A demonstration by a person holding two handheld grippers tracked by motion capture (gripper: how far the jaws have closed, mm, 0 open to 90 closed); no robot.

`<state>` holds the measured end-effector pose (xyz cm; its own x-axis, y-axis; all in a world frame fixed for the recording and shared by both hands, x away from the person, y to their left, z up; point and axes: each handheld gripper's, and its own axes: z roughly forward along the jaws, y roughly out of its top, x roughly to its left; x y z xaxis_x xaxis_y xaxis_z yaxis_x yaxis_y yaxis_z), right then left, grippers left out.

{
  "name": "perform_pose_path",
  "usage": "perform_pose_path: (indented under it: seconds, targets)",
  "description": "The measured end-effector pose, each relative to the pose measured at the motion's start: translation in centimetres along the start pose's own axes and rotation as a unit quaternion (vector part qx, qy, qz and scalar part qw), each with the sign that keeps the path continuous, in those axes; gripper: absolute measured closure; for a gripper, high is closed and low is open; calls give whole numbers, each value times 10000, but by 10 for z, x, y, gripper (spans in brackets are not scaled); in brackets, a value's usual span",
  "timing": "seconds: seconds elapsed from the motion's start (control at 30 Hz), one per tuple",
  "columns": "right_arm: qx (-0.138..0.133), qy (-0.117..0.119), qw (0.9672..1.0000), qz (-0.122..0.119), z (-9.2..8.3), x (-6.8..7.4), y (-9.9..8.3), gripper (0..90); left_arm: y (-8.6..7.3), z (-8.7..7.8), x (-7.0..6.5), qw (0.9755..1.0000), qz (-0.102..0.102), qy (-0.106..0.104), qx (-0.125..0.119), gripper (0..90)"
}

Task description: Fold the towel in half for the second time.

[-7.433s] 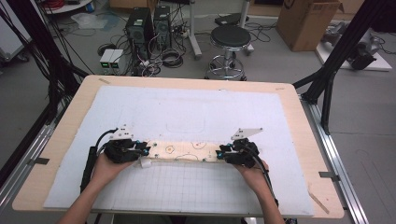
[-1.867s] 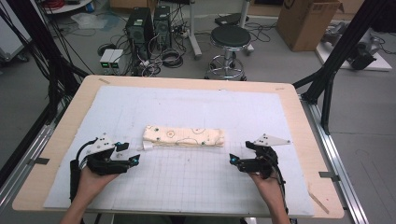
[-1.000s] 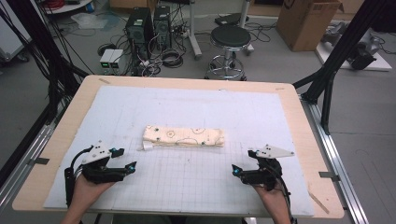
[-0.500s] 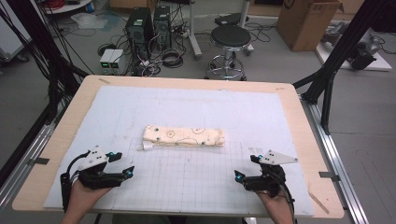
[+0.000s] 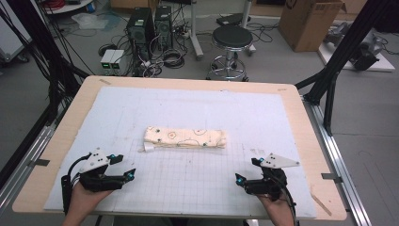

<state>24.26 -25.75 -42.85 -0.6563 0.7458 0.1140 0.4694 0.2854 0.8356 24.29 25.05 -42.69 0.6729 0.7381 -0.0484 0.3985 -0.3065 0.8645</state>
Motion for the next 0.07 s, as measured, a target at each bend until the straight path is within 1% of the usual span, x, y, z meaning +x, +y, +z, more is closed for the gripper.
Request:
perform_pose_path:
  seconds: [0.07]
  targets:
    - [11,10,10000,20,1,0,0,123,0,1,0,10000,-2,-3,-2,283]
